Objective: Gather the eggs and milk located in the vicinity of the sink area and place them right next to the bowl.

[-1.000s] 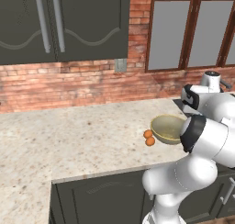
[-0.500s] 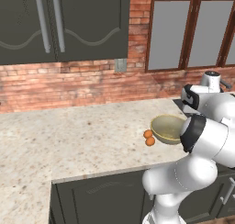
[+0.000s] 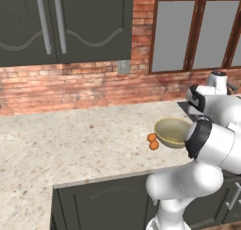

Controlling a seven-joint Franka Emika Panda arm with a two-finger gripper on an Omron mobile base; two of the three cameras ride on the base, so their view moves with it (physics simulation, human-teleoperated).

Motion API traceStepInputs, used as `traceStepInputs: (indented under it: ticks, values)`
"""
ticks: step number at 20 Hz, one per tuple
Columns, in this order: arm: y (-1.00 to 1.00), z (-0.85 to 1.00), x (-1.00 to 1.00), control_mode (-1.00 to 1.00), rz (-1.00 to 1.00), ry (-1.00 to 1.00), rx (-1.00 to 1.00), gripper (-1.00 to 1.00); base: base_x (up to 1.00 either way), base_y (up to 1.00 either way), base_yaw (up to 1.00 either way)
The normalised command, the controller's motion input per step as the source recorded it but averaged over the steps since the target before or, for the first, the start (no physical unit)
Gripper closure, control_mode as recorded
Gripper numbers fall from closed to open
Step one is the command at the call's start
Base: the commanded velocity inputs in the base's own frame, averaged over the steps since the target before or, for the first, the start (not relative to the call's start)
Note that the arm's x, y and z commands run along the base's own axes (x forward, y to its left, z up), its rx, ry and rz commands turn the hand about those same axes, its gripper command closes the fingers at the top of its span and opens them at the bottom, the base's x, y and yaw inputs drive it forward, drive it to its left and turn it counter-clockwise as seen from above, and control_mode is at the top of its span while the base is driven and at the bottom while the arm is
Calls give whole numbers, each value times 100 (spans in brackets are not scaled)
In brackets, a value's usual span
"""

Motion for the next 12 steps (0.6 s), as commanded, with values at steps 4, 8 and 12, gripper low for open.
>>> traceStepInputs:
  ticks: [4,8,12]
  values:
    - [0,51,-19,-100,0,0,0,-100,0,0,0]
    - [14,52,-43,-100,0,0,0,-100,0,0,0]
    - [49,32,-34,-100,0,1,0,-100,0,0,0]
